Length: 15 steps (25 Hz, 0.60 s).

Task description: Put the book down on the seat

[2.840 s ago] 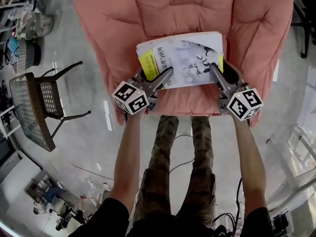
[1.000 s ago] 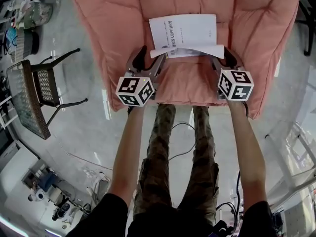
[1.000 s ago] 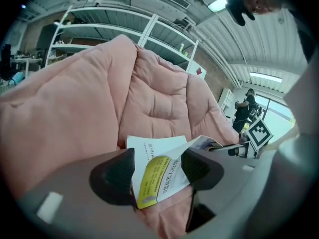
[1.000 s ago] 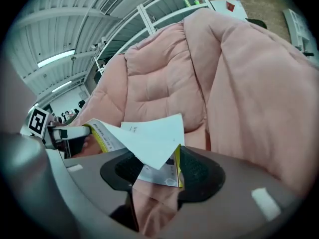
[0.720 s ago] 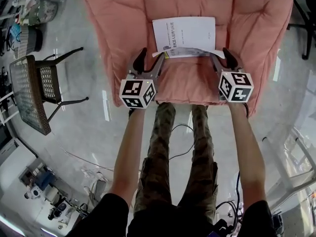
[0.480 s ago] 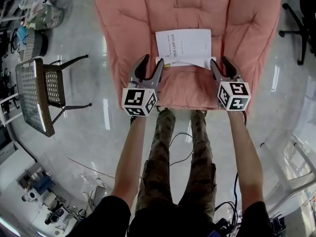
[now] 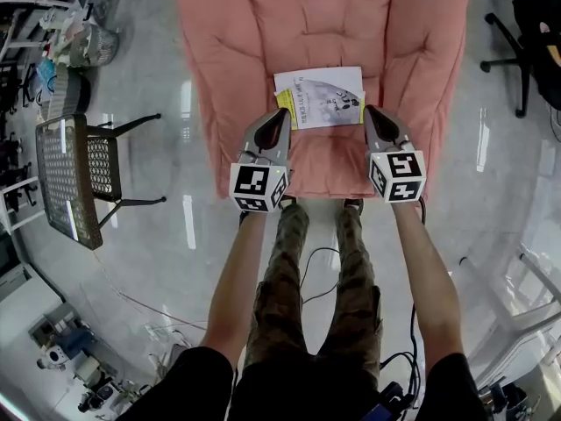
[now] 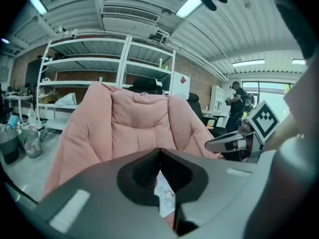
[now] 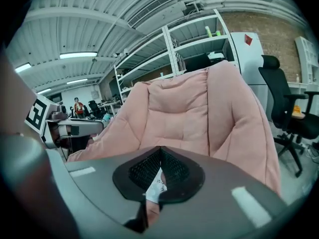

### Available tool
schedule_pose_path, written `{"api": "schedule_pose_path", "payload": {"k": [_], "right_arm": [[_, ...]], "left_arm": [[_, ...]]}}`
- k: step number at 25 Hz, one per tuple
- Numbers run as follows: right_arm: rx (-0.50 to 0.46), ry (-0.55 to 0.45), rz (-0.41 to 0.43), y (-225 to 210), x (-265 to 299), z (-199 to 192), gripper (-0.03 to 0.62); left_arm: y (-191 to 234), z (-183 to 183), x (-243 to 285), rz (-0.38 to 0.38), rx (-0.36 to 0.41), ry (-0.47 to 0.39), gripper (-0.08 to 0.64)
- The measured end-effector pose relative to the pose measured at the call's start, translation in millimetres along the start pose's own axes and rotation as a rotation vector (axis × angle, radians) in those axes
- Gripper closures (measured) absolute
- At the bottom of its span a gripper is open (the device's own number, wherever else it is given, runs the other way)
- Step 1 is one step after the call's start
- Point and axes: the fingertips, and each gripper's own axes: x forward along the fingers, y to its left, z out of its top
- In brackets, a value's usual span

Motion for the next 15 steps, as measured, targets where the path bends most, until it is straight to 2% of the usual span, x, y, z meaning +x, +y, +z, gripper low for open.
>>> {"api": "schedule_pose_path", "payload": {"k": [4,8,15], "right_arm": [[0.006,-0.025,0.015,10.8,-12.3,13.1,0.580],[0.002,-0.067,0.026,19.0,-34.9,41.7,0.580],[-0.044,-0.169,0.062,48.8,-94.0,117.1,0.581]], "left_arm": [[-7.8,10.8,-8.2,0.000,0.024,0.014,0.560],[-26.0,39.3,-22.4,-0.027,0.075,0.010,0.560],[-40.1,102.6,-58.8,0.015,0.109,-0.032,0.560]]}}
